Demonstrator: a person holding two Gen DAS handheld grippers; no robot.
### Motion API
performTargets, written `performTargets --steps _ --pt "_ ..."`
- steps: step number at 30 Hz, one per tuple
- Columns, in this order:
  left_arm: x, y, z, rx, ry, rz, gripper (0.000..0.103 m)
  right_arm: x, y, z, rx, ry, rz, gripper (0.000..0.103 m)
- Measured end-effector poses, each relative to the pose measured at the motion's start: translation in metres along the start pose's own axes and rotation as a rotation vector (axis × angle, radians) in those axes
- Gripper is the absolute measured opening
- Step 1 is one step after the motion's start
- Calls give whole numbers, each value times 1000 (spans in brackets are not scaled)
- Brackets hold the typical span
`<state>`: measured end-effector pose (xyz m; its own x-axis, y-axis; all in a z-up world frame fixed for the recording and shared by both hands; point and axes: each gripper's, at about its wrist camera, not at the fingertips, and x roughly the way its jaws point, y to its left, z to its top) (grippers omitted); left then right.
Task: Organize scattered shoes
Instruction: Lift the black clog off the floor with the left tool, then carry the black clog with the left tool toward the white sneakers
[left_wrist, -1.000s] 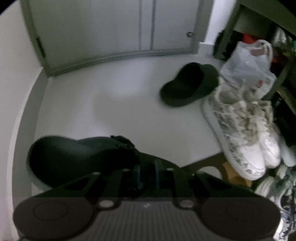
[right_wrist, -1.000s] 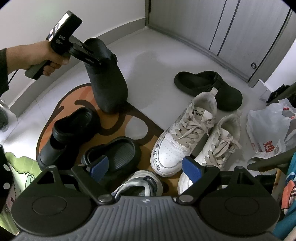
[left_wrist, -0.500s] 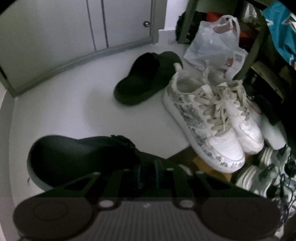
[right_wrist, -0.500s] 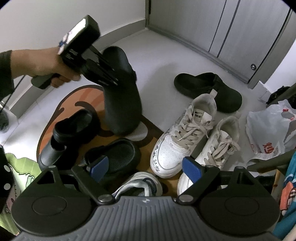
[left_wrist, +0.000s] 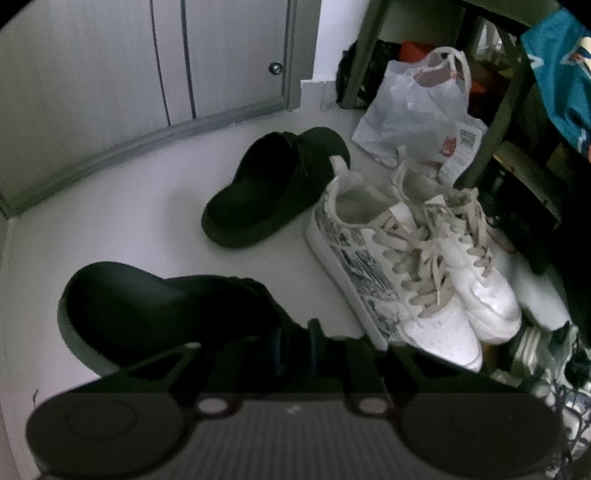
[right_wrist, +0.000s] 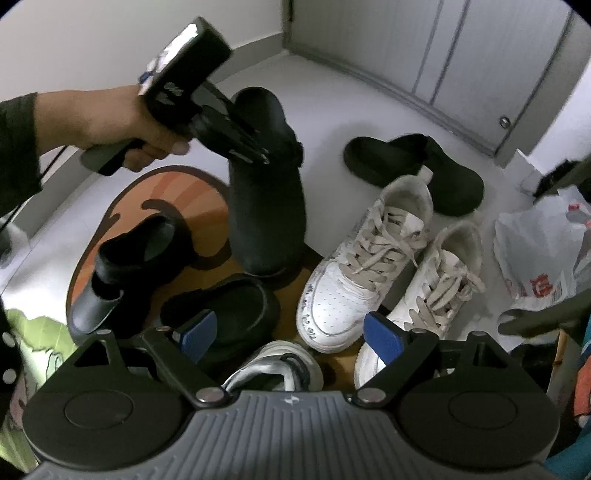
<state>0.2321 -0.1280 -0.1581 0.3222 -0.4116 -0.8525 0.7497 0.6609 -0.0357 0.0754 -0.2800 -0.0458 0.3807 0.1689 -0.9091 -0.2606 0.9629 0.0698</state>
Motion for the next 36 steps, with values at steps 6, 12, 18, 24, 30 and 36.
performTargets --steps 6,12,18,24,30,36 --pt "12 23 0 -99 -29 39 17 46 -4 17 87 -14 42 90" --pt "19 47 -8 -165 -22 52 19 119 18 54 105 -8 102 90" --pt "21 57 -13 -220 -27 39 23 171 23 75 115 67 79 94" --pt "36 46 -19 -152 19 106 24 199 23 82 42 134 58 97" --pt "37 58 -26 -243 -45 62 18 228 34 84 16 163 34 102" --pt "34 57 -15 -271 -85 38 6 235 44 80 21 208 58 88"
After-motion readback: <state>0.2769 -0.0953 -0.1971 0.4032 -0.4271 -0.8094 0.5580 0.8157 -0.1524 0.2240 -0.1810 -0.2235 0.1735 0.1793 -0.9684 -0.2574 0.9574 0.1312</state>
